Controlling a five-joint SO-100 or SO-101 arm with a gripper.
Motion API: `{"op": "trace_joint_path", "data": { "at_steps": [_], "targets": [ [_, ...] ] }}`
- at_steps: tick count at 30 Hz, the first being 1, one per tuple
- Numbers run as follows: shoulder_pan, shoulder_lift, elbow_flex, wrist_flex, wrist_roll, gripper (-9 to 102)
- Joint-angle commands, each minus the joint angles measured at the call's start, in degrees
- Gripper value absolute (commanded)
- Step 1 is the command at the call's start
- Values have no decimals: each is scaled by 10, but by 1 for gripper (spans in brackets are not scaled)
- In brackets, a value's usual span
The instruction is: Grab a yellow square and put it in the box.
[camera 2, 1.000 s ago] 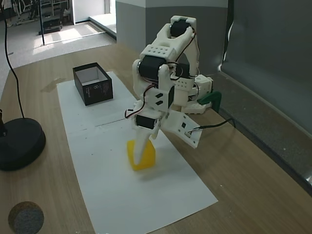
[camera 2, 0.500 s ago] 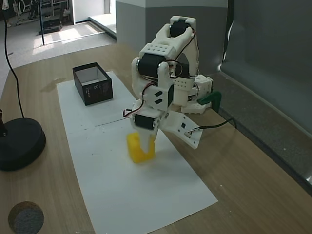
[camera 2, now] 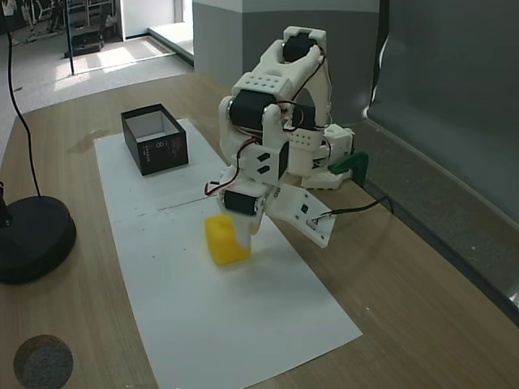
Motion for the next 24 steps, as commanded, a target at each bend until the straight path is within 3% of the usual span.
{"op": "trace_joint_path", "data": {
  "at_steps": [1, 4, 7, 17, 24],
  "targets": [
    [7, 19, -14, 1, -3, 26],
    [7, 19, -15, 2, -12, 39],
    [8, 20, -16, 2, -21, 43],
    [108, 10, -66, 6, -39, 44],
    [127, 10, -51, 6, -46, 44]
  ]
}}
